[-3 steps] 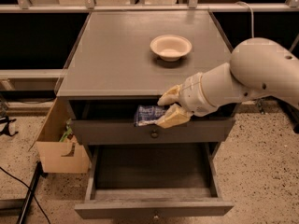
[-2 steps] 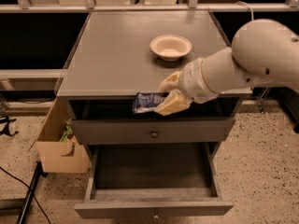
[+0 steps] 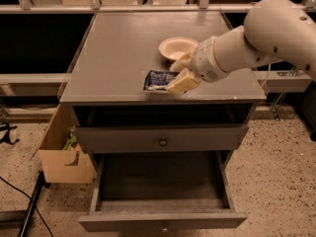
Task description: Pick rxbar blueberry from middle drawer and place on counter
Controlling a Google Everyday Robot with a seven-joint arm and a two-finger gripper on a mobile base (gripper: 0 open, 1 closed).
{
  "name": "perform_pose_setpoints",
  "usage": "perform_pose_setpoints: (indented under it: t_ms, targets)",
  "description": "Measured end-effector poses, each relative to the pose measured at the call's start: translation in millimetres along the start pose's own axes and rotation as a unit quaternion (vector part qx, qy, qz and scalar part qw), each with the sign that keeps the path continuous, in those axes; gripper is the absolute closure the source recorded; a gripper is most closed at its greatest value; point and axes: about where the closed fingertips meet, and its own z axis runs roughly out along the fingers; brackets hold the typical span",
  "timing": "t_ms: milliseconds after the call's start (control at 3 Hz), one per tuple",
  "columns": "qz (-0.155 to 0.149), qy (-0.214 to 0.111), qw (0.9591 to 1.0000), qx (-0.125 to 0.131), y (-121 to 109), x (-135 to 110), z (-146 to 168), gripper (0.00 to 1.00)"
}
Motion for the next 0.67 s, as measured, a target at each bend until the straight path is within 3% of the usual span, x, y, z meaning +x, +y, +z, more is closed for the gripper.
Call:
perform_pose_setpoints:
  t_ms: [333, 667]
  targets:
    - [0.016, -0.006, 0.9998, 0.008, -30.2, 4.6, 13.8, 1.0]
    - [0.052, -0.003, 0.9987, 0.005, -50.4, 17.9, 33.3, 1.0]
